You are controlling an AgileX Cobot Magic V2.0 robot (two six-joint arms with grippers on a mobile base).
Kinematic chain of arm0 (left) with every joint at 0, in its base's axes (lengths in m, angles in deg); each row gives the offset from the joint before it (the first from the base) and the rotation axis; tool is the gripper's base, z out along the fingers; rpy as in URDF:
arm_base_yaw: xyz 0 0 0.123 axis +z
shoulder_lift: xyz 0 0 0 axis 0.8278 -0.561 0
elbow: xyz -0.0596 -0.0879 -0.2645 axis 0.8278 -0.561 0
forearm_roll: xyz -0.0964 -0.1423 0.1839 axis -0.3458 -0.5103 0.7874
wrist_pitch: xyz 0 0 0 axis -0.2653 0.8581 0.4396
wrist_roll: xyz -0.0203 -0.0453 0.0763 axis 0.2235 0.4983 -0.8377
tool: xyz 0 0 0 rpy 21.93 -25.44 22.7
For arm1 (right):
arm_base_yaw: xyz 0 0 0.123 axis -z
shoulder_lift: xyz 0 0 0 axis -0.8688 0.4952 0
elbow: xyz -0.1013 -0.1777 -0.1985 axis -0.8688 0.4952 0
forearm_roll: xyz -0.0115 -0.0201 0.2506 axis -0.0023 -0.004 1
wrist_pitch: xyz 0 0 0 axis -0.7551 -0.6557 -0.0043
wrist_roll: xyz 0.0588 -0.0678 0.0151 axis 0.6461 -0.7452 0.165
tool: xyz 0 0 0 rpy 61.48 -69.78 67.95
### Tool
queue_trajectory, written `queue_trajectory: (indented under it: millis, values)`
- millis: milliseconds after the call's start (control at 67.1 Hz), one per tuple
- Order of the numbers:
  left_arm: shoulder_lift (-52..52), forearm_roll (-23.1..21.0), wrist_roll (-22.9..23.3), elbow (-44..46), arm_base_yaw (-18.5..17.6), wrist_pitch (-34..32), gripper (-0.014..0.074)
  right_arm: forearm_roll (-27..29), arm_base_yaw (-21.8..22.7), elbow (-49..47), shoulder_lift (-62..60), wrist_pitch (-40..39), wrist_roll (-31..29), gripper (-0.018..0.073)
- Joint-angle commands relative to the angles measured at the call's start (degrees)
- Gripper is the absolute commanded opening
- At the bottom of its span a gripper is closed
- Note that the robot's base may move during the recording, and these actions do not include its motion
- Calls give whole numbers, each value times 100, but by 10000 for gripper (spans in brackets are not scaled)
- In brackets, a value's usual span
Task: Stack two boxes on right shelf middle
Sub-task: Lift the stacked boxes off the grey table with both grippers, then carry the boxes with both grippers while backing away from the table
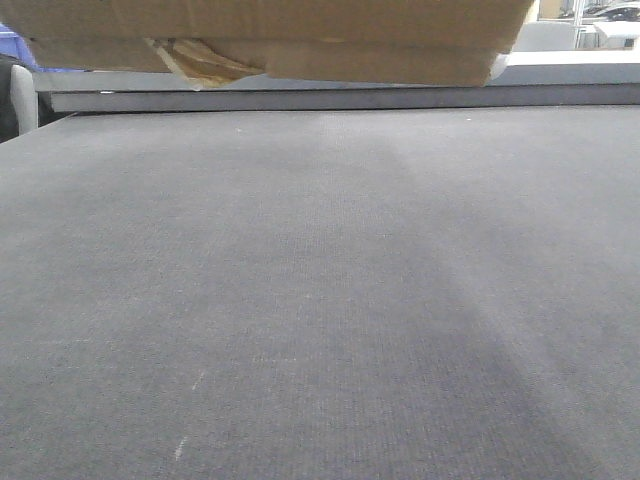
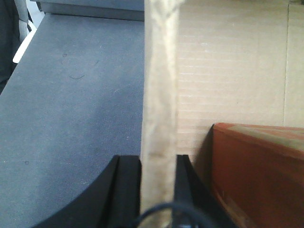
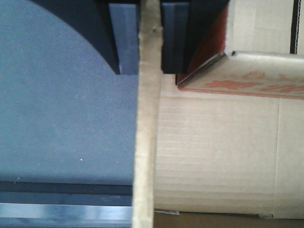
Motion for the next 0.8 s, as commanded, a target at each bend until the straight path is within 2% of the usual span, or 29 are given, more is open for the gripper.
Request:
queue_trajectory:
  millis: [0,789]
  values:
    - [104,222,8,74,3,-152,-111,-283,21,-81,-103,-272,9,-169]
    - [94,222,8,74,3,-152,-111,-283,21,-81,-103,-272,9,-169]
